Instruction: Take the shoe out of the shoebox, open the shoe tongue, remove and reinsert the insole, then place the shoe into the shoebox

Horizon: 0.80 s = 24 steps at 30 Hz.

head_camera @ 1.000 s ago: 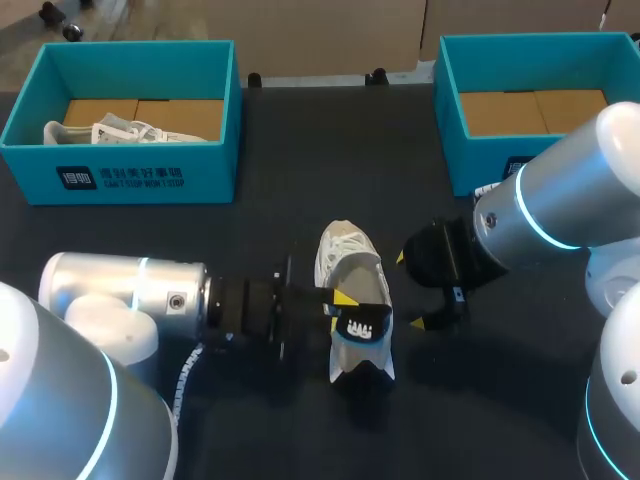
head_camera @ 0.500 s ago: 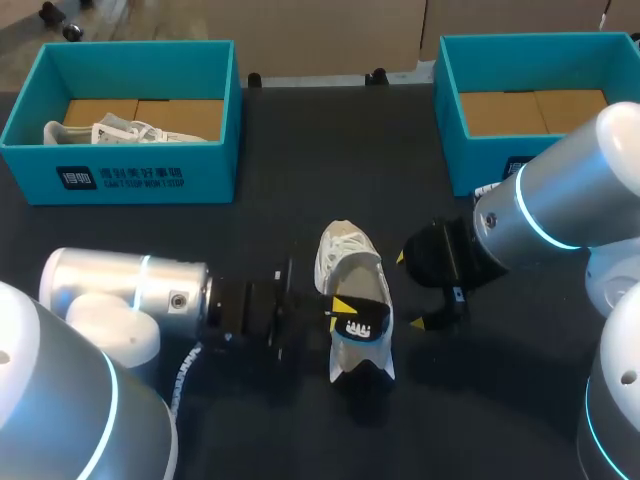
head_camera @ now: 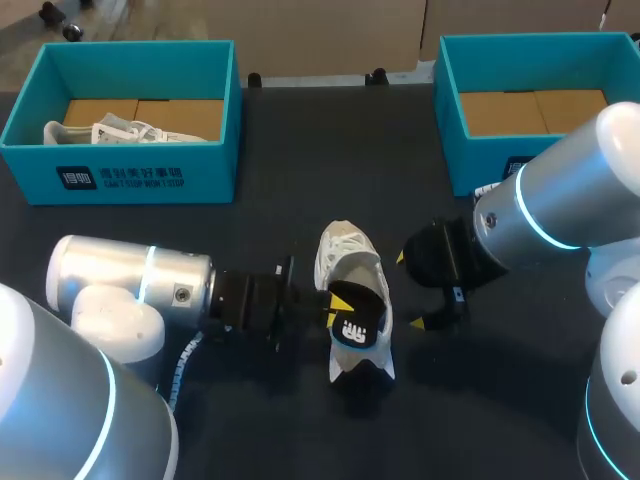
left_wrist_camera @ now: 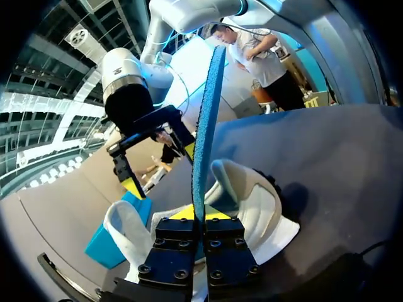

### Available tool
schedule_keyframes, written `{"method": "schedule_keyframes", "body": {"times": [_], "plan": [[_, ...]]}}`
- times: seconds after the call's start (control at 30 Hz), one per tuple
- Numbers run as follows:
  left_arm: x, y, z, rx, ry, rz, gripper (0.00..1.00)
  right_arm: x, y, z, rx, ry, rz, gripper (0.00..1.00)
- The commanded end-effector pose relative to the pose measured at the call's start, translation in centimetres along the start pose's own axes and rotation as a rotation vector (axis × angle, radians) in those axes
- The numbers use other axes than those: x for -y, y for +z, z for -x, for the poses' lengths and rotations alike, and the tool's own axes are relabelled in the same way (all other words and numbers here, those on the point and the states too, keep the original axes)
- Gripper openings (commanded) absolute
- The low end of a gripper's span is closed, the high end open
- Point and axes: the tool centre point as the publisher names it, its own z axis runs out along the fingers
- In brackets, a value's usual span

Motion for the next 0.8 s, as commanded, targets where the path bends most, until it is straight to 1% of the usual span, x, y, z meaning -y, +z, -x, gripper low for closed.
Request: {"method": "schedule_keyframes", "body": {"times": [0.03, 0.1, 0.17, 0.2, 0.3, 0.53, 0.67, 0.7, 0.73, 0.77, 0.8], "plan": [[-0.6, 0.2, 0.0, 0.002, -0.016, 0.003, 0.0, 0.0, 0.1, -0.2, 0.004, 0.0, -0.001, 1.0], [-0.2, 0.1, -0.1, 0.006, -0.035, -0.009, 0.01, 0.0, 0.1, -0.2, 0.004, 0.0, -0.001, 1.0], [0.3, 0.0, -0.2, 0.006, -0.039, -0.01, 0.3, 0.0, 0.1, -0.2, 0.004, 0.0, -0.001, 1.0], [0.6, -0.1, -0.2, 0.005, -0.041, -0.011, 0.38, 0.0, 0.1, -0.2, 0.004, 0.0, -0.001, 1.0], [1.4, -0.3, -0.2, 0.002, -0.045, -0.018, 0.45, 0.0, 0.1, -0.2, 0.004, 0.0, -0.001, 1.0], [3.3, -0.7, 0.2, 0.014, -0.038, -0.04, 0.42, 0.0, 0.1, -0.2, 0.004, 0.0, -0.001, 1.0], [3.4, -0.6, 0.1, 0.011, -0.033, -0.038, 0.4, 0.0, 0.1, -0.2, 0.004, 0.0, -0.001, 1.0], [3.2, -0.5, 0.0, 0.007, -0.035, -0.034, 0.38, 0.0, 0.1, -0.2, 0.004, 0.0, -0.001, 1.0], [3.0, -0.4, -0.1, 0.003, -0.04, -0.03, 0.34, 0.0, 0.1, -0.2, 0.004, 0.0, -0.001, 1.0], [2.9, -0.3, -0.2, 0.002, -0.04, -0.025, 0.26, 0.0, 0.1, -0.2, 0.004, 0.0, -0.001, 1.0], [2.7, -0.2, -0.3, 0.001, -0.04, -0.023, 0.24, 0.0, 0.1, -0.2, 0.004, 0.0, -0.001, 1.0]]}}
